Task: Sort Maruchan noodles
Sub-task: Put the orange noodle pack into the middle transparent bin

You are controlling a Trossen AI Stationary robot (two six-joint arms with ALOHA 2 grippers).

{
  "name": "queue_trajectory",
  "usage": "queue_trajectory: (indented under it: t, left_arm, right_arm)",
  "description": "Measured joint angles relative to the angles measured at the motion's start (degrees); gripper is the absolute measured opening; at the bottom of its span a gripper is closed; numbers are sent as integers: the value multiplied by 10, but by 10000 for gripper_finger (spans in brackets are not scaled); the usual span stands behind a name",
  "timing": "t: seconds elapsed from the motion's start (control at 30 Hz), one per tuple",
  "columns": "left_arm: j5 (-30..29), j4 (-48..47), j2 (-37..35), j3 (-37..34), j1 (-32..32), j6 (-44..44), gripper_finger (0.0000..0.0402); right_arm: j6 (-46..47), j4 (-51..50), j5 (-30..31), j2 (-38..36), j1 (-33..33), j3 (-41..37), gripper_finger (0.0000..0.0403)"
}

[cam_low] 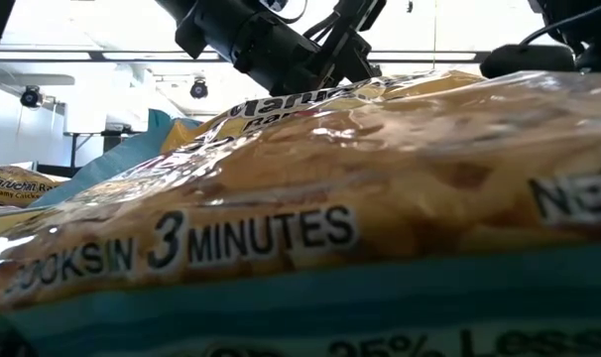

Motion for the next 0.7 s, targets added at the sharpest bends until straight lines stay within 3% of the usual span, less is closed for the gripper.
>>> queue_trajectory:
  t: [0.4,0.7]
  left_arm:
    - [-1,-8,2,0,-2,-18,165]
    - [-34,-12,17,1,-2,-47,165]
  right_arm:
    - [-3,26,3,34,0,-1,249]
    - [0,83,4,74,0,-1,249]
